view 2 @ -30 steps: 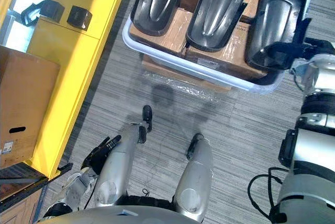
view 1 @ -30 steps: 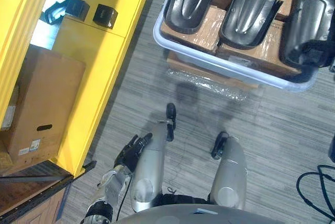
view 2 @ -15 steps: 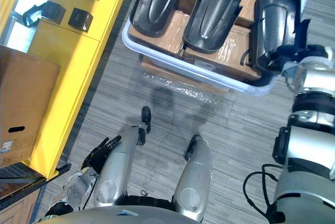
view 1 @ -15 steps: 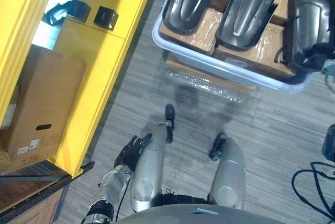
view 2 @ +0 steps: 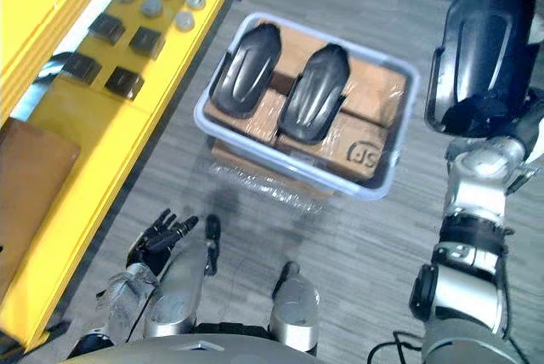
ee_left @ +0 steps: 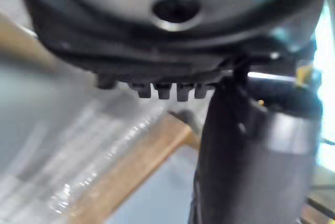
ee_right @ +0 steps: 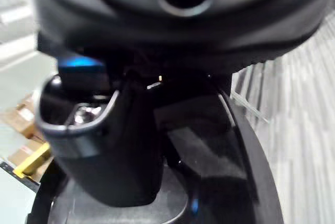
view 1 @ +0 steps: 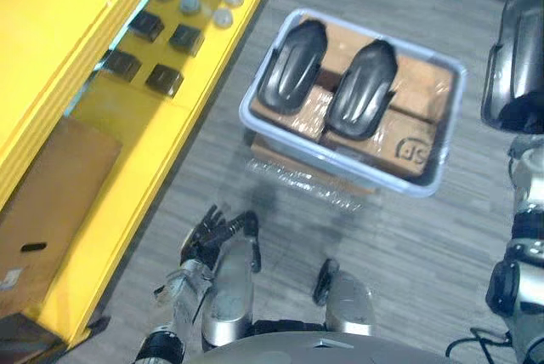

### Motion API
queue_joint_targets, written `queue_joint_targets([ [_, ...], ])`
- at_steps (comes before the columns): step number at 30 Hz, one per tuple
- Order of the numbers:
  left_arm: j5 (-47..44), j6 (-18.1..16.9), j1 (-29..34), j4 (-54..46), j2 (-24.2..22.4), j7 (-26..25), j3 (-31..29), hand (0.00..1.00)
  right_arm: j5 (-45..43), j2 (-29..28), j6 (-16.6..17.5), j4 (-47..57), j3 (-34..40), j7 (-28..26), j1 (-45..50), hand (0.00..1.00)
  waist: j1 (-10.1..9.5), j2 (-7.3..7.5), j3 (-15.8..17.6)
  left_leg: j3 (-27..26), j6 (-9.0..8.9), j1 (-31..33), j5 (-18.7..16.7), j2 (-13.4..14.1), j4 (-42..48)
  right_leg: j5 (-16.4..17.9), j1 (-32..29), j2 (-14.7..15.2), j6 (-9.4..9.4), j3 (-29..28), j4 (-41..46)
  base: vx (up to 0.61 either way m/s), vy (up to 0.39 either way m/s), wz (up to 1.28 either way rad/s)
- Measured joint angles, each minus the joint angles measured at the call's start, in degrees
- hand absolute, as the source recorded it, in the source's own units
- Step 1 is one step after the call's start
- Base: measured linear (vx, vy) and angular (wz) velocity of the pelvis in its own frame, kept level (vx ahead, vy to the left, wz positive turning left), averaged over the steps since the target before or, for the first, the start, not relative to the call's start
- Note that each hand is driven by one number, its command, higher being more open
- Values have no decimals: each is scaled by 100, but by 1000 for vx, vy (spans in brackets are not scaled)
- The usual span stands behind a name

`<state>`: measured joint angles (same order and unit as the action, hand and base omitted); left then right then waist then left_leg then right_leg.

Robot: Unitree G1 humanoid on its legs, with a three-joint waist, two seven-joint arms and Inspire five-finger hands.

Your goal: Walk over and take three plastic housings, then place them on the shelf

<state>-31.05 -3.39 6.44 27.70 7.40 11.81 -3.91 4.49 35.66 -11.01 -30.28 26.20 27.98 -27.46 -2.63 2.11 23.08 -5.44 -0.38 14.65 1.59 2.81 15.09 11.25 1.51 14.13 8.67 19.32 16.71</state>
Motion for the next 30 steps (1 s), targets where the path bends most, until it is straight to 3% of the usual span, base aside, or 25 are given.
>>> queue_joint_targets([
  [2,-12,-4,16,-714,21,7,41,100,260,-139,71,281,216,84,309,0,4,37,-64,-29,-15,-257,-17,-8,-110,-210,349,-51,57,-1,-359,131,26,-8],
  [5,-202,-5,53,-1614,59,136,102,100,813,-550,401,824,280,160,680,0,113,38,-427,-123,-8,-471,-31,-23,-347,-464,531,-85,79,-77,-717,68,44,-18],
  [9,-783,111,-147,-2589,29,501,322,100,1317,-660,938,1727,90,133,1085,0,256,-126,-676,-228,4,-737,-47,-19,-489,-675,736,-106,116,-133,-937,17,42,-16],
  [13,-1012,374,-512,-2853,14,603,814,100,1557,-758,1452,2382,-509,82,1115,0,318,-202,-892,-407,-55,-992,31,-24,-842,-711,749,-102,110,-302,-1049,-49,14,-29],
  [18,-995,775,-1100,-2900,-103,726,1744,100,1590,-1180,2142,2781,-1558,-264,1117,0,460,-275,-1102,-563,-53,-1470,512,-52,-1733,-710,737,-137,107,-442,-1096,-71,-12,-17],
  [20,-928,834,-1266,-2904,-128,744,1948,100,1581,-1282,2230,2781,-1819,-353,1122,0,463,-325,-1140,-633,-69,-1590,685,-72,-2014,-695,693,-143,82,-507,-1098,-73,18,-17],
  [30,-884,981,-1589,-2904,-19,667,2210,100,1431,-1678,2753,2778,-2606,-719,1362,0,585,-401,-1191,-667,6,-1600,833,-111,-2020,-663,615,-133,18,-566,-1092,-49,27,-2],
])
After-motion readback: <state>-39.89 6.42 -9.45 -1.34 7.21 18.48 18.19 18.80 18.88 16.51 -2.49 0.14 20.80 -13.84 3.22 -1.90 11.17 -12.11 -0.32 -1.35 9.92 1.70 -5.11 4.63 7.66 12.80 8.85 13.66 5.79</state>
